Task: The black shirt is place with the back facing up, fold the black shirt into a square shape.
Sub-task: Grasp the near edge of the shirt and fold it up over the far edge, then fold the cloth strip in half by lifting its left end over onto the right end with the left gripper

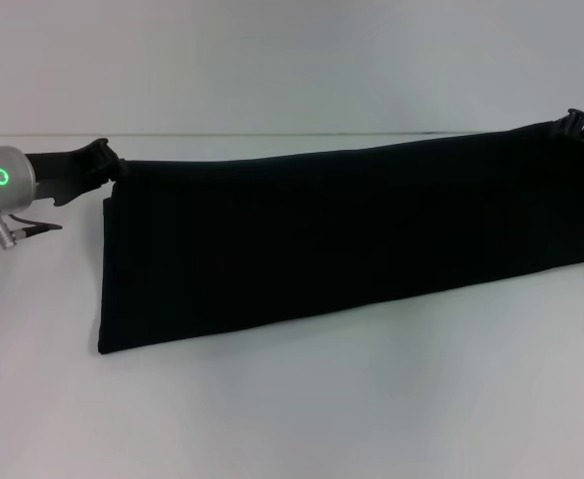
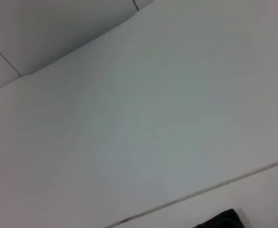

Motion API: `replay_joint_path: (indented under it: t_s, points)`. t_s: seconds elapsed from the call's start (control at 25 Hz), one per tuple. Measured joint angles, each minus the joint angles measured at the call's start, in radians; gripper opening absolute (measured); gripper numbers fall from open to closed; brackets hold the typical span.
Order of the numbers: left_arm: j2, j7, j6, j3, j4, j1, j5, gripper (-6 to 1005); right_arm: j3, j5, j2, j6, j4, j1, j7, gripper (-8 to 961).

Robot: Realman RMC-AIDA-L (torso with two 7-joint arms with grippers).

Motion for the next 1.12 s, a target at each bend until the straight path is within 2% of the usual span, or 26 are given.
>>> replay_joint_path:
  t_s: [0.12, 0.36, 0.44, 0.48, 0.64, 0.8, 0.88, 1.0, 1.12]
  points:
    - [-0.001, -0.005, -0.009, 0.022, -0.006, -0.006, -0.001, 36, -0.017, -0.002, -0.017, -0.021, 0.002, 0.006, 0.007, 113]
    - [0.007, -0.033, -0.004, 0.019, -0.013, -0.029, -0.008, 39, -0.143, -0.008, -0.082, -0.079, -0.005, 0.03, 0.149, 216]
    - [0.011, -0.044, -0.003, 0.019, -0.012, -0.037, -0.009, 187, -0.18, -0.009, -0.098, -0.12, -0.034, 0.036, 0.189, 267]
    - [0.013, -0.048, -0.003, 0.018, -0.011, -0.04, -0.011, 261, -0.184, -0.01, -0.099, -0.138, -0.05, 0.036, 0.195, 293]
    - [0.028, -0.059, 0.002, 0.017, -0.009, -0.04, -0.035, 357, -0.182, -0.026, -0.103, -0.207, -0.116, 0.035, 0.221, 395]
    - [0.035, -0.074, 0.058, 0.015, 0.017, -0.013, -0.057, 454, -0.178, -0.054, -0.104, -0.259, -0.145, 0.028, 0.244, 582]
    - [0.035, -0.072, 0.125, 0.008, 0.04, 0.009, -0.08, 502, -0.177, -0.056, -0.104, -0.295, -0.152, 0.023, 0.245, 676]
    - [0.044, -0.064, 0.311, -0.025, 0.071, 0.046, -0.119, 606, -0.177, -0.057, -0.107, -0.388, -0.182, 0.011, 0.245, 677]
    - [0.06, -0.069, 0.509, -0.099, 0.075, 0.08, -0.12, 711, -0.177, -0.062, -0.111, -0.489, -0.225, 0.003, 0.257, 677]
